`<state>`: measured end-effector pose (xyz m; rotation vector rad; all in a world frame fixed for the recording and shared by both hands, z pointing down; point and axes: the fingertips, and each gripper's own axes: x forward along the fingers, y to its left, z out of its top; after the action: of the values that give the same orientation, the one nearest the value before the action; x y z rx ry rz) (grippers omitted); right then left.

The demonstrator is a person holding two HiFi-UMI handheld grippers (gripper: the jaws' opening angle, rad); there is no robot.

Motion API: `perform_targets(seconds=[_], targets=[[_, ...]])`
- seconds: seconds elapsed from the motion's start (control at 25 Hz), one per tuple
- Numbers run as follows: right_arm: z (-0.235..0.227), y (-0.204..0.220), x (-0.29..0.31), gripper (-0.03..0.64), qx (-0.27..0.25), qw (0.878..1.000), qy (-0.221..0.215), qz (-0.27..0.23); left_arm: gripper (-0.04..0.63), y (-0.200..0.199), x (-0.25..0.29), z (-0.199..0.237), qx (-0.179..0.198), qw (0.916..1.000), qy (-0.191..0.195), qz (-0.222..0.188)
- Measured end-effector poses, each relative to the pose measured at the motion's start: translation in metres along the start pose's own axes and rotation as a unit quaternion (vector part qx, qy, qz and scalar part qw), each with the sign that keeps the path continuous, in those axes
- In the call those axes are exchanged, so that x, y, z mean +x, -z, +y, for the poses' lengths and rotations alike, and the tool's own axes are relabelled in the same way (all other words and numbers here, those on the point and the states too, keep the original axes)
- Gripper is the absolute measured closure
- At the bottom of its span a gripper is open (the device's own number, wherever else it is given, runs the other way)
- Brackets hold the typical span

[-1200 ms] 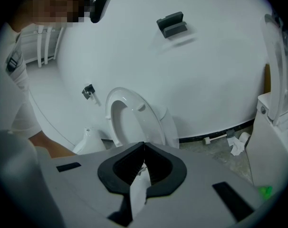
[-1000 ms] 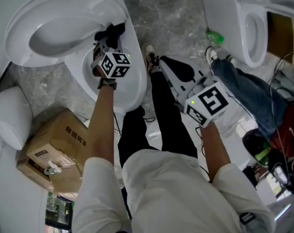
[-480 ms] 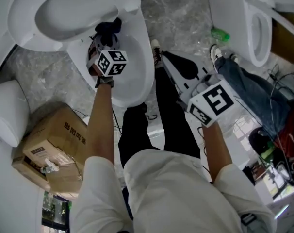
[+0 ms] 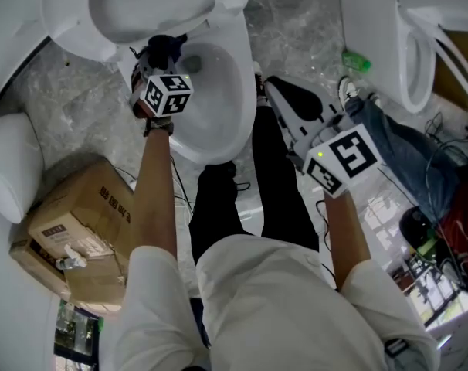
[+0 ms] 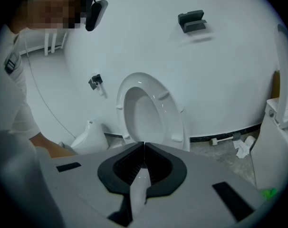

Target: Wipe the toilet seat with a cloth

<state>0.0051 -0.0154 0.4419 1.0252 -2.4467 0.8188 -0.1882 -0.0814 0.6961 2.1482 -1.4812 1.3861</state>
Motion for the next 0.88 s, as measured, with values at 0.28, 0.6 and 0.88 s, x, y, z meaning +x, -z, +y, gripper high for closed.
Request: perform_targets(seconds=[0.28, 0.6, 0.88], targets=[[0.011, 0.003, 0.000, 0.588, -0.014, 1.000, -0.004, 0.005, 0.552, 0.020, -0.011, 0.041, -0.019, 0.9993, -0.032, 0.009], [0.025, -0.002, 0.006, 0.588, -0.009, 1.000, -0.012, 0.007, 0.554, 0.014, -0.035, 0.069, -0.055, 0.9971, -0.052, -0.005], [0.032, -0.022, 0.012, 0.588, -0.017, 0.999, -0.035, 0.012, 0.554, 0.004, -0.058, 0.083, -0.074, 0.9949, -0.068, -0.008]])
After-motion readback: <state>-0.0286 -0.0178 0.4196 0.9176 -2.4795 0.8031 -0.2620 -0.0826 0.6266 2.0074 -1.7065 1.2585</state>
